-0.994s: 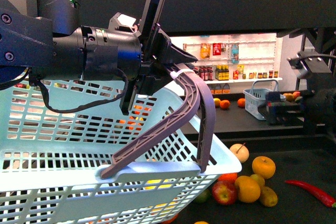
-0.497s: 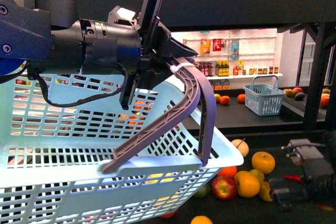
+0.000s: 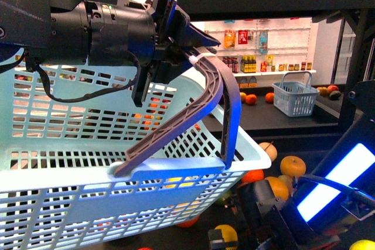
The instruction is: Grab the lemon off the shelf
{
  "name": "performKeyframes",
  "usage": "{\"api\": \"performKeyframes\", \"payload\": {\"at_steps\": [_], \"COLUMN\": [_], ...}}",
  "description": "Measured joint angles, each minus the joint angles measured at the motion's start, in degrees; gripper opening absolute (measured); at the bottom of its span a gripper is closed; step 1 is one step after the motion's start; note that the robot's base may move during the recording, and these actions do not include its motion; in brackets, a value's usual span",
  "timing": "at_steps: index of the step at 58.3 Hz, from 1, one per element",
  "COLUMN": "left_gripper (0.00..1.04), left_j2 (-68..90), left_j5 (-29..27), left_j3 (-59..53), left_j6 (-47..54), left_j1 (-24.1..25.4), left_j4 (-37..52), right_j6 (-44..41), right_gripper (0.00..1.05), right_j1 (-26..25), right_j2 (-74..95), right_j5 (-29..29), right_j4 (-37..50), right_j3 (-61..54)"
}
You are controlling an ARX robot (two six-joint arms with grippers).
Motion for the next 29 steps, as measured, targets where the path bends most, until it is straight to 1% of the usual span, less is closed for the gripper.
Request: {"api": "performKeyframes", "payload": {"at_steps": [29], "left_gripper": [0.08], "left_j2": [0.0], "left_j5": [0.0], "left_j3": [0.0], "left_j6": [0.0], "left_j1": [0.0], "left_j4": [0.0], "right_j6": [0.2], "right_gripper": [0.97], "right_j1": [2.2], "right_j2": [8.6], "right_j5": [2.3], "right_j4": [-9.2], "right_j3": [17.7]}}
